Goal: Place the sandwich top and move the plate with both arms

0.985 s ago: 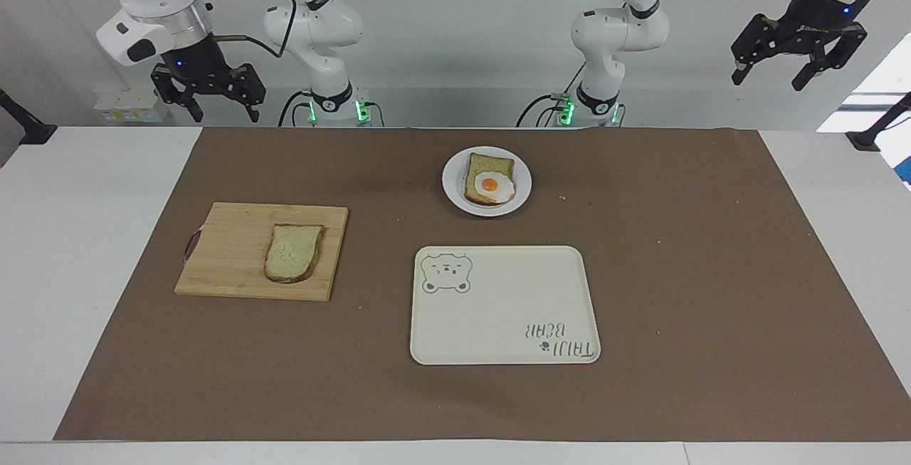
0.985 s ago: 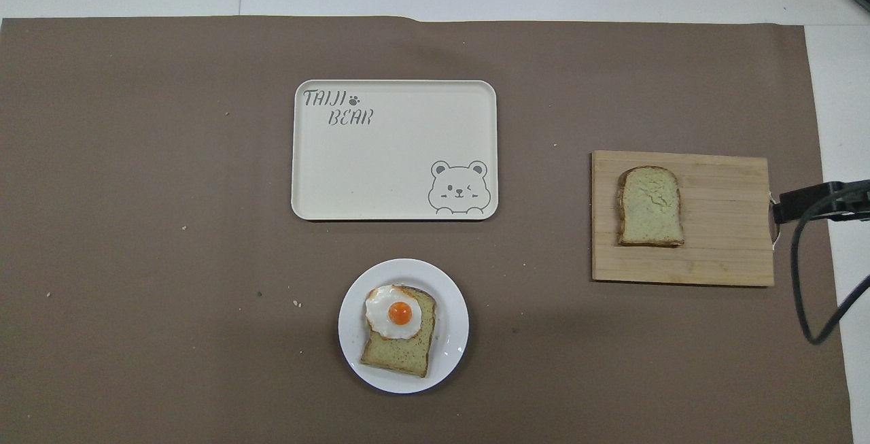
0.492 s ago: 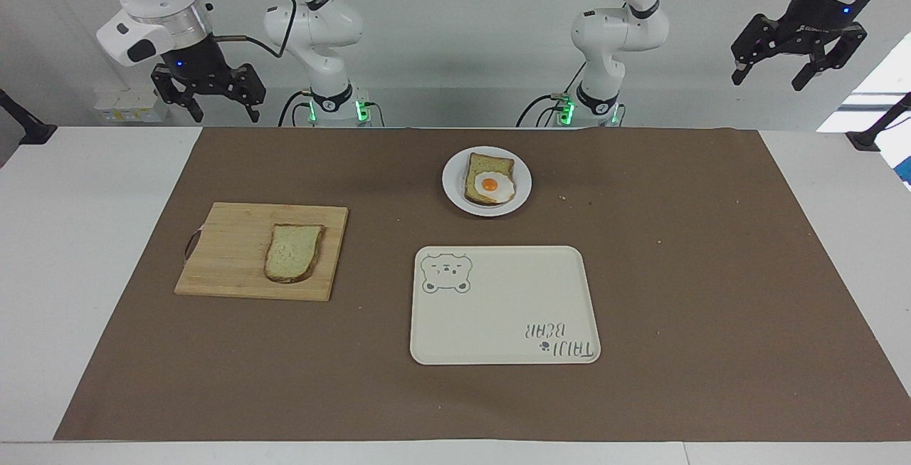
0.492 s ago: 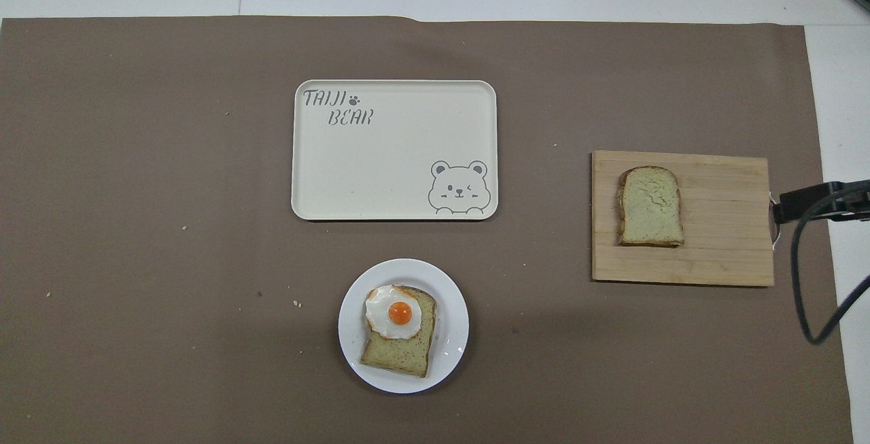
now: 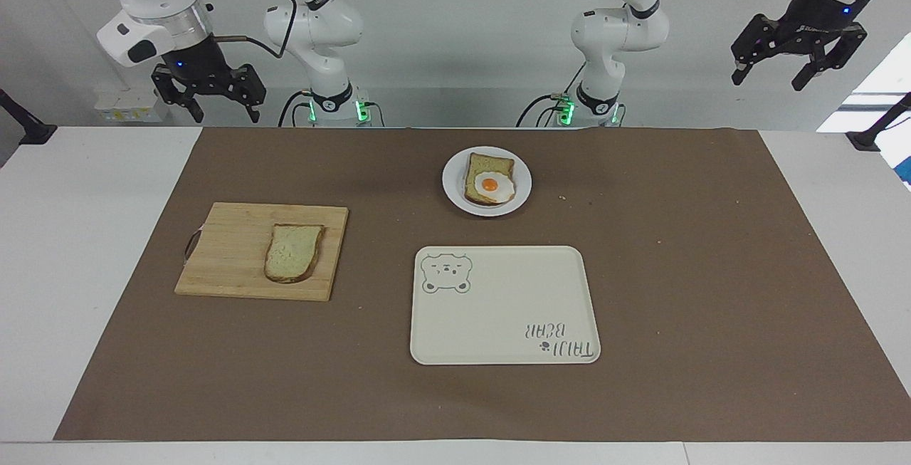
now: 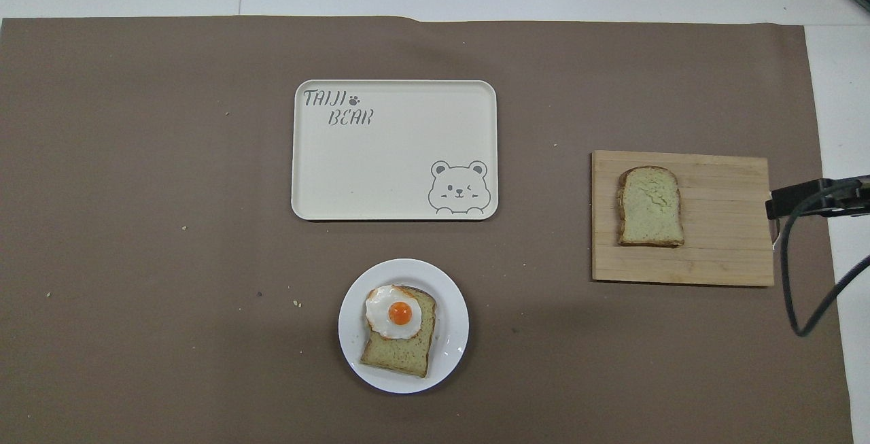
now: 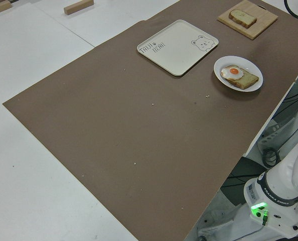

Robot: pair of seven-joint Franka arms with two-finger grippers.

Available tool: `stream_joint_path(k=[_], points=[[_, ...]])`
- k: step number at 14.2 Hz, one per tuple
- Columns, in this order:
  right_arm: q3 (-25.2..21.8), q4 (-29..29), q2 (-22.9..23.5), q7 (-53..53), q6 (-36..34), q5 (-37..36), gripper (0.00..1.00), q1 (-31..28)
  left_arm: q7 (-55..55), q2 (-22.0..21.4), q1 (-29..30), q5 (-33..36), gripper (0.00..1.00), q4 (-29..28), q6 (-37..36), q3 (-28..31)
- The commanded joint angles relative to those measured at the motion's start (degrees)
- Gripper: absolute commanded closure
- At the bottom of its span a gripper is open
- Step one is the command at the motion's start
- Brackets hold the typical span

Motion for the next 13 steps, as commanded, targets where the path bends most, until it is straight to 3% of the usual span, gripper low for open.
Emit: stream_joint_path(k=[1,8,13], points=[[0.33,-4.36,-1.63,-1.73,3.84,-0.07,0.0,-1.69,-0.64,-1.54,0.29,-0.45,0.0,-1.85,-0.2,-0.04],[0.33,-14.64,0.92,-9.18,16.66,2.99,0.0,-5.91,-0.64,-1.54,0.29,-0.45,0.0,-1.85,-0.2,-0.04],[0.33,-19.22,7.33,-15.68,26.59,8.96,0.0,-8.63,-0.64,-1.54,0.29,-0.45,0.0,-1.85,-0.11,-0.04]])
